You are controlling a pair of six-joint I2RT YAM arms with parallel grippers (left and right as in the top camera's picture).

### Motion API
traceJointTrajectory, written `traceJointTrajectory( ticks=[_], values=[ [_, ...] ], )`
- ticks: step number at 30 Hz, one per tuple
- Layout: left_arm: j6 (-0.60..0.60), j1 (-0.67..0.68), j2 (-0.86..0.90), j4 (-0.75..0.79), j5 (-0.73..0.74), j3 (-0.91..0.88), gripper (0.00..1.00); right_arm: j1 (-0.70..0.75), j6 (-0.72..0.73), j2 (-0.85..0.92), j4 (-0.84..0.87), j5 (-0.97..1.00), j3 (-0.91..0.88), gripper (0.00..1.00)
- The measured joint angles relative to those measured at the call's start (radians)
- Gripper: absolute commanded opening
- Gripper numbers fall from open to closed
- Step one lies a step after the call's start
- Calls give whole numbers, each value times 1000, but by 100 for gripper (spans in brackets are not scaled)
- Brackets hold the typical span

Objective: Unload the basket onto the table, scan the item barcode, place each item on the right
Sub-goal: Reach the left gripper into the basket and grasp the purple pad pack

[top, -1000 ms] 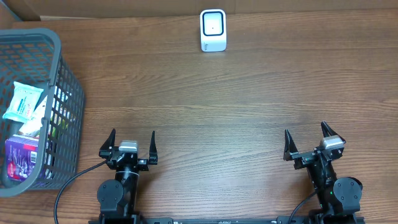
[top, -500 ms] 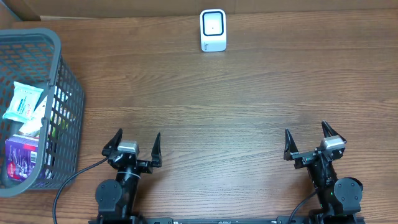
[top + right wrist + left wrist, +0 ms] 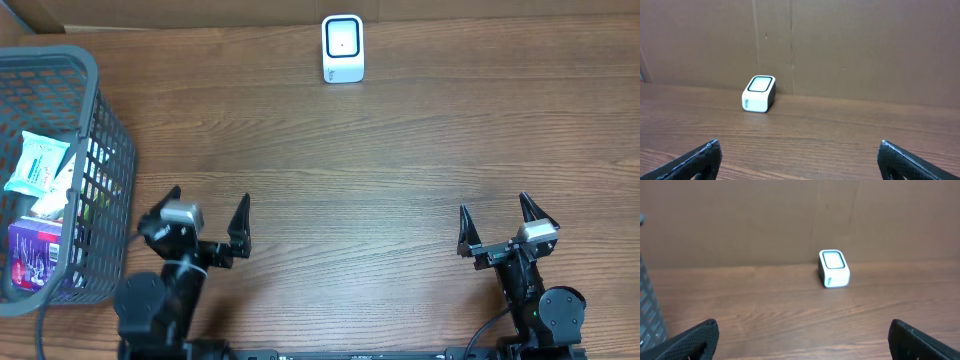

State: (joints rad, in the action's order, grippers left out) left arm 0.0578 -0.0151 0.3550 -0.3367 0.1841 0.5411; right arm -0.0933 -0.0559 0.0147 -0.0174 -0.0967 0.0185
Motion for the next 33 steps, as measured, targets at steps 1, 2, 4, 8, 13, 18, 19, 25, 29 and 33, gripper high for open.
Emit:
traceJointTrajectory(
  ticks=[1,2,4,8,13,18,19,25,29,33],
  values=[
    [2,0,46,-27,7,51,100,0,-1,0,0,0,0,100],
    [3,0,87,-51,12,100,100,0,0,0,0,0,0,100],
    [5,0,181,-113,23,215,100,0,0,0,1,0,0,100],
    [10,0,358,-282,31,468,100,0,0,0,1,0,0,100],
    [-10,0,571,-509,31,804,100,0,0,0,-2,0,0,100],
    [-13,-58,767,-664,28,1129,100,0,0,0,-13,0,0,100],
    [-13,-80,800,-686,28,1186,100,0,-1,0,-16,0,0,100],
    [-13,-282,948,-801,62,1447,100,0,0,0,-54,0,0,100],
    [-13,-439,993,-809,90,1491,100,0,0,0,-60,0,0,100],
    [-12,-567,1039,-872,63,1493,99,0,0,0,-60,0,0,100]
  ],
)
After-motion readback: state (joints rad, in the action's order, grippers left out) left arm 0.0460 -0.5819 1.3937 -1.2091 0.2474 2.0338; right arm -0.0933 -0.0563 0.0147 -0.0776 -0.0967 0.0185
